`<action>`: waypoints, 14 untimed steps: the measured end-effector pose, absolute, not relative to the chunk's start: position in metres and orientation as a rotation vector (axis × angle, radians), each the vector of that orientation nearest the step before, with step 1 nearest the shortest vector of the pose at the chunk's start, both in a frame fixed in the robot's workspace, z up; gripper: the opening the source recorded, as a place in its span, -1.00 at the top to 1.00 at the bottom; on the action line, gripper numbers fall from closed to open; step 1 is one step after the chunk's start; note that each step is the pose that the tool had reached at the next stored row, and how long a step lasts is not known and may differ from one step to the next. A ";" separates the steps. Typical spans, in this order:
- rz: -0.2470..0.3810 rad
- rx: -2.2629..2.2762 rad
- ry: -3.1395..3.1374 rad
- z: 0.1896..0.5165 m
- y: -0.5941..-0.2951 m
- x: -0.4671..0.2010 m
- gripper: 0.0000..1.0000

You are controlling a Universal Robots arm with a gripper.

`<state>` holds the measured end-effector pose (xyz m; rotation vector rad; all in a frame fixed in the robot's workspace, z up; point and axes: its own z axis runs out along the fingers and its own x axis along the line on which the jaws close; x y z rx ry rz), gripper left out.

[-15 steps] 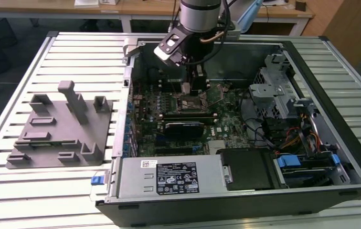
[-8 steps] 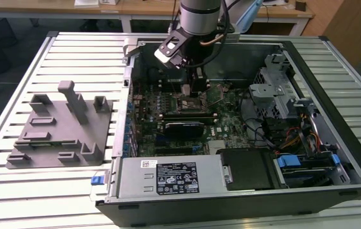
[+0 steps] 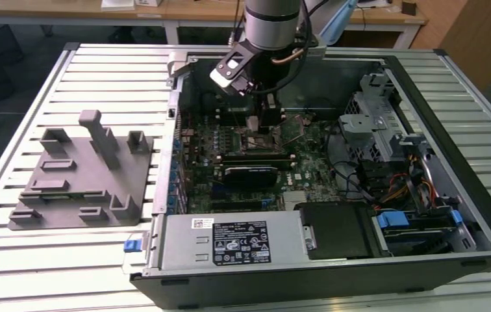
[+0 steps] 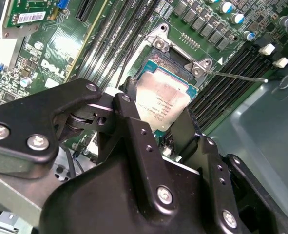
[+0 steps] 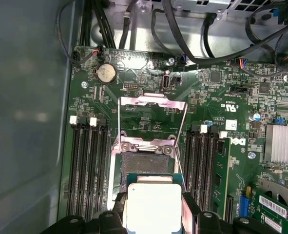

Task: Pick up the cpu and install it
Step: 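Place the cpu into insertion slot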

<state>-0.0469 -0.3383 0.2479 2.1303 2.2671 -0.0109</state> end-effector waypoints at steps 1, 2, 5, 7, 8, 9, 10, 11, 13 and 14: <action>-0.011 2.130 2.267 0.248 -0.338 -0.047 -0.06; -0.011 2.130 2.267 0.247 -0.338 -0.047 -0.06; -0.011 2.130 2.267 0.246 -0.338 -0.047 -0.06; -0.011 2.130 2.267 0.245 -0.338 -0.047 -0.06; -0.011 2.130 2.267 0.245 -0.338 -0.047 -0.06; -0.011 2.130 2.267 0.244 -0.338 -0.047 -0.06; -0.011 2.130 2.267 0.244 -0.338 -0.047 -0.06; -0.011 2.130 2.267 0.244 -0.338 -0.047 -0.06; -0.011 2.130 2.267 0.243 -0.338 -0.047 -0.06; -0.011 2.130 2.267 0.242 -0.338 -0.047 -0.06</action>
